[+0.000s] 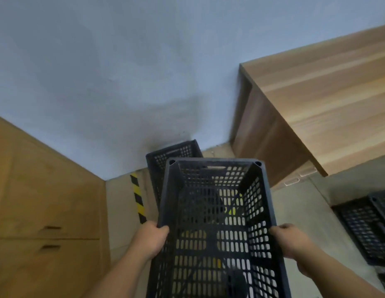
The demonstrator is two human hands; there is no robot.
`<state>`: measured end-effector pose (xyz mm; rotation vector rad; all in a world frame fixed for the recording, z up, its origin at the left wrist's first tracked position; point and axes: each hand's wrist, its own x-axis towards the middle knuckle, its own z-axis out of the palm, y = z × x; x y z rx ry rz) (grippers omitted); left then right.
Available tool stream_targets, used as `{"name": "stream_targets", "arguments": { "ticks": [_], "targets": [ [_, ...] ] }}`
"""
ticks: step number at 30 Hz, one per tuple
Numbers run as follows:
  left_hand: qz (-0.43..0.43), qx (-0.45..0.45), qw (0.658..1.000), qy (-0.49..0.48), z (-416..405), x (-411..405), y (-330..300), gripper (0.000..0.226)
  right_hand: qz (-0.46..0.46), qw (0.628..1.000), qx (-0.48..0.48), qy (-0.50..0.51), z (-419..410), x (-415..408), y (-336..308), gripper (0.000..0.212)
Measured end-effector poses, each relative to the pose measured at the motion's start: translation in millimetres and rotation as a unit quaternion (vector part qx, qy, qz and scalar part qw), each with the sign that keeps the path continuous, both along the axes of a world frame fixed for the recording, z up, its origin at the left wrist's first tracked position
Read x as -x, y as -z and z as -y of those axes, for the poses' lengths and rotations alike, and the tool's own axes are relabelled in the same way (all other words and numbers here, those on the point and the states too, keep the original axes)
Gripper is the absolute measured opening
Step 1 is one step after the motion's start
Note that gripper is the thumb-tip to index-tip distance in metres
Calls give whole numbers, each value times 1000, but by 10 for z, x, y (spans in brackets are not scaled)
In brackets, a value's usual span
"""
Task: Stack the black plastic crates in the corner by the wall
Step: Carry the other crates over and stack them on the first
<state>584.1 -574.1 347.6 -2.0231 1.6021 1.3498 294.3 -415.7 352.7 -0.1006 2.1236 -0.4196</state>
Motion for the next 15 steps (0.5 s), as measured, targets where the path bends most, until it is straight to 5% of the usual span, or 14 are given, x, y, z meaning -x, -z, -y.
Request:
{"name": "stream_targets", "arguments": {
  "ticks": [7, 15],
  "targets": [
    [16, -4, 997, -69, 642, -186, 105, 28, -6, 996, 25, -91, 1052, 102, 235, 34],
    [8, -4, 988, -156, 1331, -165, 368, 31, -47, 977, 58, -200, 2109, 248, 383, 13]
  ]
}}
